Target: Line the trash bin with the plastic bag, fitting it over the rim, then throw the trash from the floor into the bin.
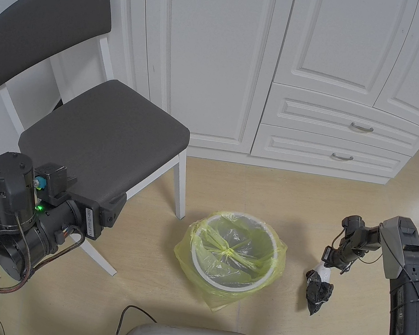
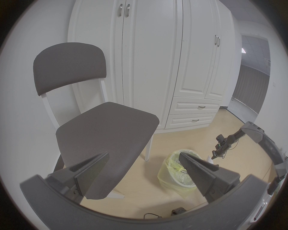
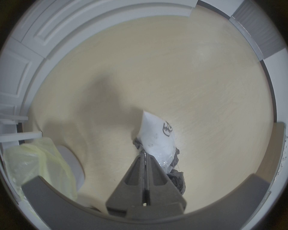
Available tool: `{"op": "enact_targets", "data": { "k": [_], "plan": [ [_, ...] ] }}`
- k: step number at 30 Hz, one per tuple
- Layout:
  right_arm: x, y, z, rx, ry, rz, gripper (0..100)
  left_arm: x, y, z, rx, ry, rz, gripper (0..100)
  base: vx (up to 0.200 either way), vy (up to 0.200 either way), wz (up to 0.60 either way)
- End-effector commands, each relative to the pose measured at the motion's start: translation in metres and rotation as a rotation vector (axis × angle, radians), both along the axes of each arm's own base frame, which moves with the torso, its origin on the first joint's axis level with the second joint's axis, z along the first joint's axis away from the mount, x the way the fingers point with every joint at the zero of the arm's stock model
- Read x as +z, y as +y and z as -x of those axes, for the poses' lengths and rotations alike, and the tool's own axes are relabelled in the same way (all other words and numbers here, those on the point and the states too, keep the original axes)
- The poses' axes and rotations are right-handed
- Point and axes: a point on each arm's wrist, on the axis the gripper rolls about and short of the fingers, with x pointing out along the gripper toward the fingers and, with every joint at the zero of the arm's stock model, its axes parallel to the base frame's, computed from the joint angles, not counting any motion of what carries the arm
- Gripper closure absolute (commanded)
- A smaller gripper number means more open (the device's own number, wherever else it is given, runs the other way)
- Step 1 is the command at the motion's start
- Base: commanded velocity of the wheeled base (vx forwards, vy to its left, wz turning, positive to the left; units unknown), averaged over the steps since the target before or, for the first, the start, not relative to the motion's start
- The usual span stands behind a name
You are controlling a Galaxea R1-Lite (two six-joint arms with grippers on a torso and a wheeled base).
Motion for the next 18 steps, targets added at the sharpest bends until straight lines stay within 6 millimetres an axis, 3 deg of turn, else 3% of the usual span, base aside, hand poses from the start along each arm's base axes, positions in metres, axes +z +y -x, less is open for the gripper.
{"op": "enact_targets", "data": {
  "k": [1,10,11,18],
  "plan": [
    [0.048,0.001,-0.001,-0.024,-0.081,-0.013,100,0.0,0.0,0.0,0.001,0.0,-0.001,0,0.0,0.0,0.0],
    [0.048,-0.004,0.003,-0.037,-0.064,-0.019,100,-0.001,0.001,0.001,0.0,0.003,-0.007,0,0.0,0.0,0.0],
    [0.048,-0.004,0.003,-0.037,-0.063,-0.019,0,-0.001,0.001,0.001,0.0,0.003,-0.007,0,0.0,0.0,0.0],
    [0.045,-0.003,0.003,-0.035,-0.061,-0.018,0,0.009,0.002,0.012,-0.067,-0.083,0.055,0,0.0,0.0,0.0]
  ]
}}
